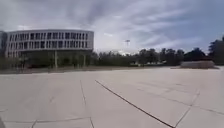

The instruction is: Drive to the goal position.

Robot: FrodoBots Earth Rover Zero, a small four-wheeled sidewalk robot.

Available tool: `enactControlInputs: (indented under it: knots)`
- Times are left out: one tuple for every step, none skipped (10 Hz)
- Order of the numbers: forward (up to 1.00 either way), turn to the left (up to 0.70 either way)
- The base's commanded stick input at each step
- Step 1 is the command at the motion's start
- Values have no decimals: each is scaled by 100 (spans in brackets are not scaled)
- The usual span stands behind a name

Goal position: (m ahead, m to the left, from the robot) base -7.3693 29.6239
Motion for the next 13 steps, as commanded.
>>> enactControlInputs:
  knots:
    - [0,70]
    - [0,70]
    - [0,70]
    - [0,70]
    - [0,70]
    - [0,70]
    - [0,70]
    - [0,70]
    - [0,70]
    - [0,70]
    - [0,70]
    - [0,70]
    - [0,70]
